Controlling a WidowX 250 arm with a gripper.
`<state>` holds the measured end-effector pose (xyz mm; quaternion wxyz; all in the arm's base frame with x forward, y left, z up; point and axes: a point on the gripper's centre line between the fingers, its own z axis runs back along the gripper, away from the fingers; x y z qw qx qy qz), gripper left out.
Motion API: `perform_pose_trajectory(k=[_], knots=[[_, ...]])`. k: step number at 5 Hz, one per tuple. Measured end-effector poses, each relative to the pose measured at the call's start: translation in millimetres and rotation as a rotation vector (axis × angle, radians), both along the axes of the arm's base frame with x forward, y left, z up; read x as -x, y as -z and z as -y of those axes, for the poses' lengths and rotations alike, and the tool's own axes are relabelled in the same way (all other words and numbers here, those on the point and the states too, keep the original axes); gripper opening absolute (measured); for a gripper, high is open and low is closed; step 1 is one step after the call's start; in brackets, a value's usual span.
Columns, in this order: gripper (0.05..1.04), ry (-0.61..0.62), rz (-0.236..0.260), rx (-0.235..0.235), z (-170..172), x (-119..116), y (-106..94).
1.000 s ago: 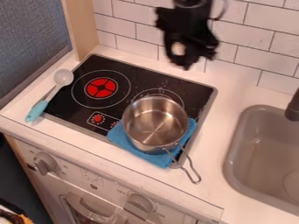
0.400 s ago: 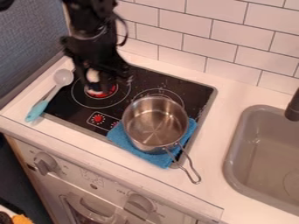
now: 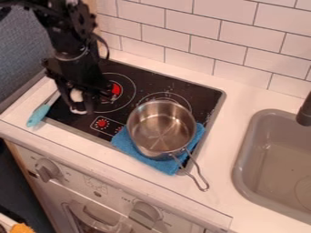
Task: Move the sushi to the bottom middle of the two burners
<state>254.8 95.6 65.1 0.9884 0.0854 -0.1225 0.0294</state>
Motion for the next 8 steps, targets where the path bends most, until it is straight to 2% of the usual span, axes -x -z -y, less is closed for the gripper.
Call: perform_pose_trajectory(k=[1, 2, 3, 4, 5, 6, 7, 8], knots=[[0.464, -0.011, -0.019, 0.031, -3, -2, 19.2], [0.464, -0.008, -0.005, 0.072, 1, -10, 36.3], [0.555, 0.03, -0.02, 0.092, 10, -19, 45.0], [0.871, 0.037, -0.029, 0.124, 18, -22, 52.3], [1.014, 0.065, -0.047, 0.131, 26, -28, 49.7], [1.009, 0.065, -0.057, 0.136, 30, -29, 48.7], [1.003, 0.065, -0.075, 0.114, 29, -27, 39.8], [1.001, 0.064, -0.034, 0.063, 27, -28, 12.4]])
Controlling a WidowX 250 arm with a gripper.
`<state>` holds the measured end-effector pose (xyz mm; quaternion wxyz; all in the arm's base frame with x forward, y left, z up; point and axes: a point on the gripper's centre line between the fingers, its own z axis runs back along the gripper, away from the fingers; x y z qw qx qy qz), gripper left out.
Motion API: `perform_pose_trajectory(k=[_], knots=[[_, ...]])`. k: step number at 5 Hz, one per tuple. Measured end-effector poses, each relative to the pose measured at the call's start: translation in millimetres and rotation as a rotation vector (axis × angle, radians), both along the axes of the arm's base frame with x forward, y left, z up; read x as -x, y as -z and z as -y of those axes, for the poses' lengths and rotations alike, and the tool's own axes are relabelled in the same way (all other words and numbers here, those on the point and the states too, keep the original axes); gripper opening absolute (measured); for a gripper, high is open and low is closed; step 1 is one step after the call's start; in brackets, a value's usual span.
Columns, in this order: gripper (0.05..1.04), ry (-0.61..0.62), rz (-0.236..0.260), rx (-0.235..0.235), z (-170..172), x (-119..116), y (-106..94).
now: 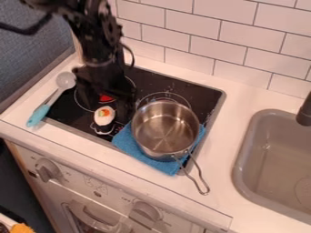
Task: Move the sushi to the bottom middle of the two burners
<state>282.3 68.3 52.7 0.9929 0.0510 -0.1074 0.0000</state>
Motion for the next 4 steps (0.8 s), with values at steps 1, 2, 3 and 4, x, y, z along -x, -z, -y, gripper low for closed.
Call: perform_pose_trajectory(k=[1, 2, 3, 4], knots=[[1.001, -0.017, 0.042, -0.045, -3, 2, -28.5], [1.001, -0.026, 0.094, -0.069, -3, 4, -57.4], [1.001, -0.027, 0.146, -0.062, -1, 2, -77.7], [1.001, -0.026, 0.148, -0.061, 0, 2, -78.5]])
